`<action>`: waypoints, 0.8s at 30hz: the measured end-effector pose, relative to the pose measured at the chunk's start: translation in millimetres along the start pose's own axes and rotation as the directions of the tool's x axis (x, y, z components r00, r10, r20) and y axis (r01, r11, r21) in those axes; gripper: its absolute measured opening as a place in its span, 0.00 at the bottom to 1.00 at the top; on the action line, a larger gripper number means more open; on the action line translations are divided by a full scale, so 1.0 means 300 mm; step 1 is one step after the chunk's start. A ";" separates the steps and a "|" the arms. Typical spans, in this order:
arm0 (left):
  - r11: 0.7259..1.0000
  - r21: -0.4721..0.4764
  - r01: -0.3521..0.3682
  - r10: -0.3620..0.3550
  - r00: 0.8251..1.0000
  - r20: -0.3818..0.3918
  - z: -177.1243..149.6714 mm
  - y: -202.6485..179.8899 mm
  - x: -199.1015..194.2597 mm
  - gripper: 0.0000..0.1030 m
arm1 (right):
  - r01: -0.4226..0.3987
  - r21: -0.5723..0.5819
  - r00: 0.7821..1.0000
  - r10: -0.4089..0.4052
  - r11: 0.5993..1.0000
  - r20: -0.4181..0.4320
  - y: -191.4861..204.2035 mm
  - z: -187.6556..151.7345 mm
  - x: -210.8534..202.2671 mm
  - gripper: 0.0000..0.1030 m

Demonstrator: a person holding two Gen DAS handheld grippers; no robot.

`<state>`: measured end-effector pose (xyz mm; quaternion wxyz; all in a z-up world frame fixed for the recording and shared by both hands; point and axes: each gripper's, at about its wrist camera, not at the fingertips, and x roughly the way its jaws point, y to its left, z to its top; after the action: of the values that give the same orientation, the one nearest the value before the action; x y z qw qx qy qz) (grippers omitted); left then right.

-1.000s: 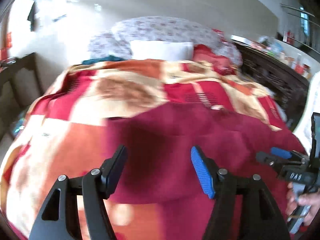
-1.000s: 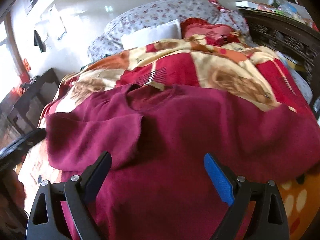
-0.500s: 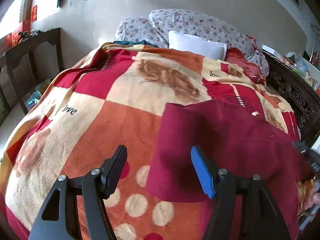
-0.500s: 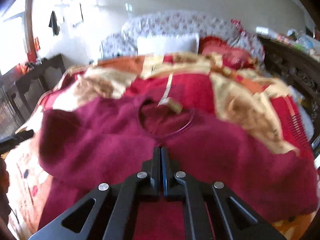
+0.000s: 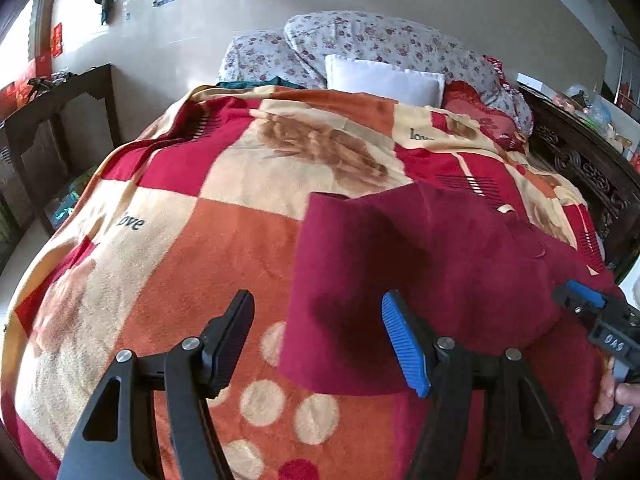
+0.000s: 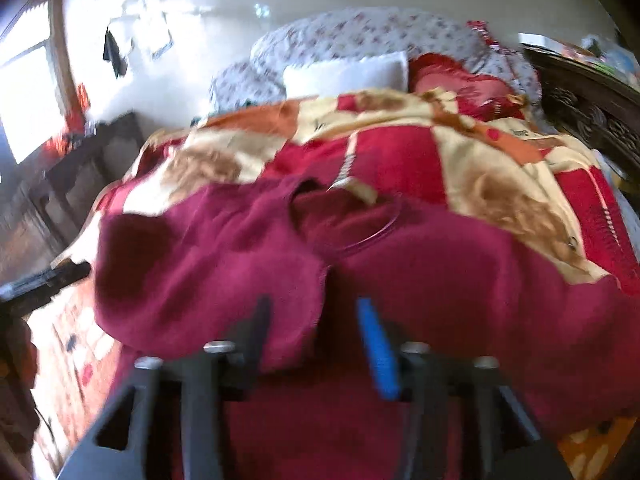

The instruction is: Fold small clothes

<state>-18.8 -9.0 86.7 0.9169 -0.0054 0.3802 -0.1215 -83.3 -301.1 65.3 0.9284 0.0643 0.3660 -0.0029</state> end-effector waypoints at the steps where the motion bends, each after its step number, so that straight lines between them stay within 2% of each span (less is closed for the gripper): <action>1: 1.000 -0.009 -0.003 0.003 1.000 0.000 0.000 0.013 0.001 0.64 | 0.016 -0.009 1.000 -0.016 1.000 -0.012 0.008 -0.004 0.018 0.55; 2: 1.000 -0.024 -0.007 0.007 1.000 -0.002 0.001 0.029 0.003 0.64 | 0.039 -0.013 0.999 -0.039 0.999 -0.031 0.012 -0.009 0.038 0.55; 3: 0.999 -0.035 -0.009 0.009 1.000 -0.004 0.001 0.040 0.006 0.64 | 0.048 -0.014 0.998 -0.048 0.999 -0.040 0.012 -0.013 0.052 0.48; 4: 0.999 -0.047 -0.011 0.011 1.000 -0.007 0.001 0.048 0.009 0.64 | 0.044 -0.018 0.998 -0.045 0.999 -0.044 0.014 -0.016 0.062 0.17; 5: 0.998 -0.060 -0.009 0.009 1.000 -0.012 0.001 0.058 0.013 0.64 | 0.052 -0.028 0.998 -0.053 0.998 -0.045 0.021 -0.017 0.070 0.07; 9: 0.998 -0.066 -0.007 0.006 1.000 -0.010 0.005 0.062 0.011 0.65 | 0.022 -0.024 0.999 -0.021 0.999 0.036 0.007 0.008 -0.032 0.05; 11: 0.998 -0.060 -0.007 0.007 1.000 -0.004 0.009 0.055 0.006 0.65 | 0.074 -0.011 0.990 -0.072 0.997 0.119 -0.041 0.029 -0.139 0.05; 13: 0.998 -0.060 -0.002 0.002 1.000 0.002 0.009 0.049 0.005 0.65 | 0.146 0.018 0.976 -0.147 0.989 0.162 -0.109 0.035 -0.212 0.05; 15: 0.998 -0.058 -0.004 0.004 1.000 -0.003 0.006 0.033 0.020 0.68 | 0.231 0.078 0.959 -0.240 0.970 0.151 -0.208 0.027 -0.251 0.05; 16: 0.998 -0.055 -0.003 0.002 1.000 -0.012 0.005 0.021 0.034 0.68 | 0.241 0.108 0.957 -0.255 0.964 0.137 -0.246 0.020 -0.252 0.05; 19: 0.999 -0.047 0.006 -0.008 0.999 -0.036 -0.002 -0.018 0.074 0.68 | 0.238 0.166 0.965 -0.253 0.957 0.075 -0.322 -0.011 -0.211 0.05; 24: 0.999 -0.025 0.022 -0.024 0.998 -0.056 -0.007 -0.087 0.117 0.68 | 0.247 0.126 0.964 -0.257 0.961 0.068 -0.301 -0.010 -0.177 0.05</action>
<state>-2.1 -42.2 63.4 0.9043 -0.0173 0.4070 -0.1276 -128.9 -392.6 88.6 0.9295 0.0711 0.3313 -0.1453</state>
